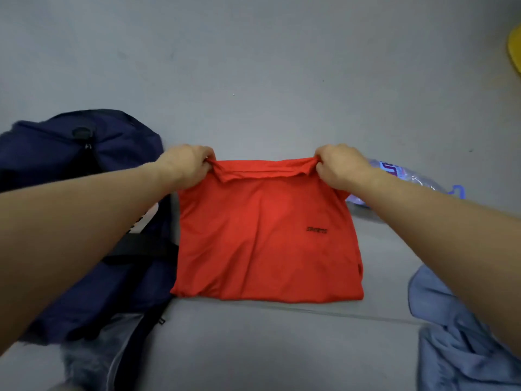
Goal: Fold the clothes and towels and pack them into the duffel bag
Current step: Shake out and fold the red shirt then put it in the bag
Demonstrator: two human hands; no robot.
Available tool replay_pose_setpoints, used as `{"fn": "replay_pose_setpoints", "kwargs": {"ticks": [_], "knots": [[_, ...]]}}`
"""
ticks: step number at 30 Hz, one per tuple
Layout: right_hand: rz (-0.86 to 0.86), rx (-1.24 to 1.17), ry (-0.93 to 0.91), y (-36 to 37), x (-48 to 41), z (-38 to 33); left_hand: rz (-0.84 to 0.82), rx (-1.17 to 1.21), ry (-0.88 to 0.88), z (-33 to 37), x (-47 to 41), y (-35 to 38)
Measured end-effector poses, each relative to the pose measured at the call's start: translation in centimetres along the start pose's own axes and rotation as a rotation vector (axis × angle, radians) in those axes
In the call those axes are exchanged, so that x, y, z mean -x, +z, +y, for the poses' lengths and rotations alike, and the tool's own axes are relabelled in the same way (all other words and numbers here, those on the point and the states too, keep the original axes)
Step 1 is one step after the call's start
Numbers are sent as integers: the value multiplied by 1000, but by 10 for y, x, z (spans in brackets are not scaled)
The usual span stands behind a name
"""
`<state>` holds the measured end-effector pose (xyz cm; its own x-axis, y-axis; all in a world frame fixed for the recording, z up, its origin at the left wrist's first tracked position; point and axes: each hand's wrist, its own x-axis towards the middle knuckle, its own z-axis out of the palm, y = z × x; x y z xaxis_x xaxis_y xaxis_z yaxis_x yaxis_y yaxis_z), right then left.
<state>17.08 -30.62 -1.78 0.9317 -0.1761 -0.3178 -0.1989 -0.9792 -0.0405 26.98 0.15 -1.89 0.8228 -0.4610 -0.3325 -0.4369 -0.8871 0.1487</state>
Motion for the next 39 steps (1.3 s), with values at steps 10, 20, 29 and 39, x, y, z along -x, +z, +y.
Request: {"fn": "replay_pose_setpoints", "kwargs": {"ticks": [10, 20, 29, 39], "knots": [[102, 119, -339, 123, 100, -23, 202, -78, 313, 42, 111, 133], [-85, 72, -309, 176, 270, -5, -35, -184, 310, 41, 253, 191], [-267, 10, -237, 180, 393, -45, -174, -102, 271, 48, 267, 165], [97, -32, -497, 155, 233, -34, -97, -281, 668, 58, 143, 151]]}}
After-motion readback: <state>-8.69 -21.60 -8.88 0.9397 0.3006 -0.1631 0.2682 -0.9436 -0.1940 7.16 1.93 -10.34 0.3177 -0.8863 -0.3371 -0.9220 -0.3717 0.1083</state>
